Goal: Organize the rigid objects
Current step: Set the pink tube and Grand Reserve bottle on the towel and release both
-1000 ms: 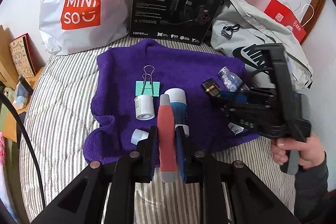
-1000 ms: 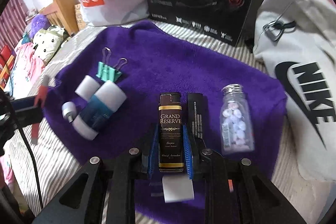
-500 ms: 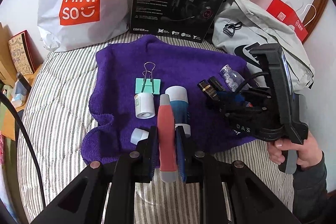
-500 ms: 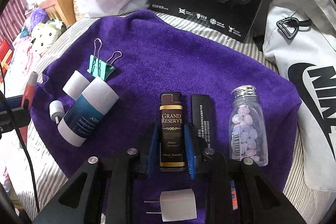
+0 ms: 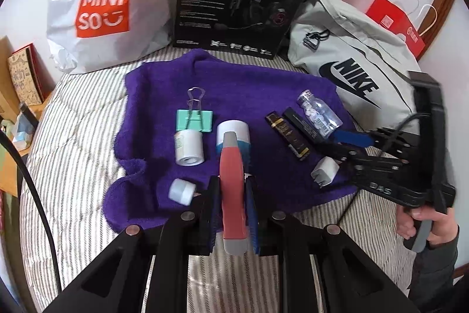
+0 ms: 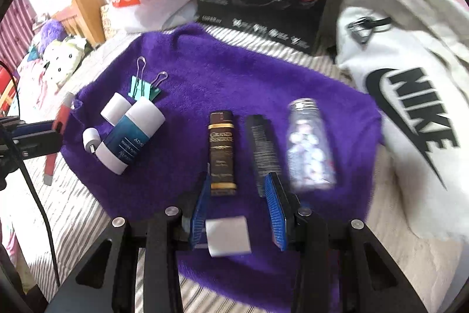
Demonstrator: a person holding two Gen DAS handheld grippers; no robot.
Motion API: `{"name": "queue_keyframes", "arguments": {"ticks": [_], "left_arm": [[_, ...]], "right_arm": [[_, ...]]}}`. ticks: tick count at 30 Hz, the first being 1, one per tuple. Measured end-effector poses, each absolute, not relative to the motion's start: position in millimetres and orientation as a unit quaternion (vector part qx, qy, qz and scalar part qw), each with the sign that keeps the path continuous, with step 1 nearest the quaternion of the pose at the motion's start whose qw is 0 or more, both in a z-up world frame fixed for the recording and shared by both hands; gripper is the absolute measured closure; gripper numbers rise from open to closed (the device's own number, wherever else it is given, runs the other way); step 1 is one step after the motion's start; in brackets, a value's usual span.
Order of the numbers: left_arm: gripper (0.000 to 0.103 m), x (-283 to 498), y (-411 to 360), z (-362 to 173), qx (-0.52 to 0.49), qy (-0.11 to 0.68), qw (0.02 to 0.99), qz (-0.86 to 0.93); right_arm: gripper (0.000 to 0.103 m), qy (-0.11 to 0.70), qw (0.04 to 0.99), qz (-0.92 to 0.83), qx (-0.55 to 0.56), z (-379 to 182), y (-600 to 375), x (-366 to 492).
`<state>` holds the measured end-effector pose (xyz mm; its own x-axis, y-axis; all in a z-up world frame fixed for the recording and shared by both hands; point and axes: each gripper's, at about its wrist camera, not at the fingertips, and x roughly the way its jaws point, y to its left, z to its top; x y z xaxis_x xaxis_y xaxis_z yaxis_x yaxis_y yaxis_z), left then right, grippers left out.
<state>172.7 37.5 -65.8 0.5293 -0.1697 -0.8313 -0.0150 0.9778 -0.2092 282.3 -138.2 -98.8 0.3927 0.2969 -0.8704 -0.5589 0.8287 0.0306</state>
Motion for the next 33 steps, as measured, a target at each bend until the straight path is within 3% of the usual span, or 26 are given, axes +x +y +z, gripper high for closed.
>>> {"name": "queue_keyframes", "arguments": {"ticks": [33], "left_arm": [[0.086,244.6,-40.6,-126.5,-0.021,0.54,0.84,-0.04]], "right_arm": [[0.063,0.47,0.854,0.221,-0.033,-78.8,-258.7,190.0]]}}
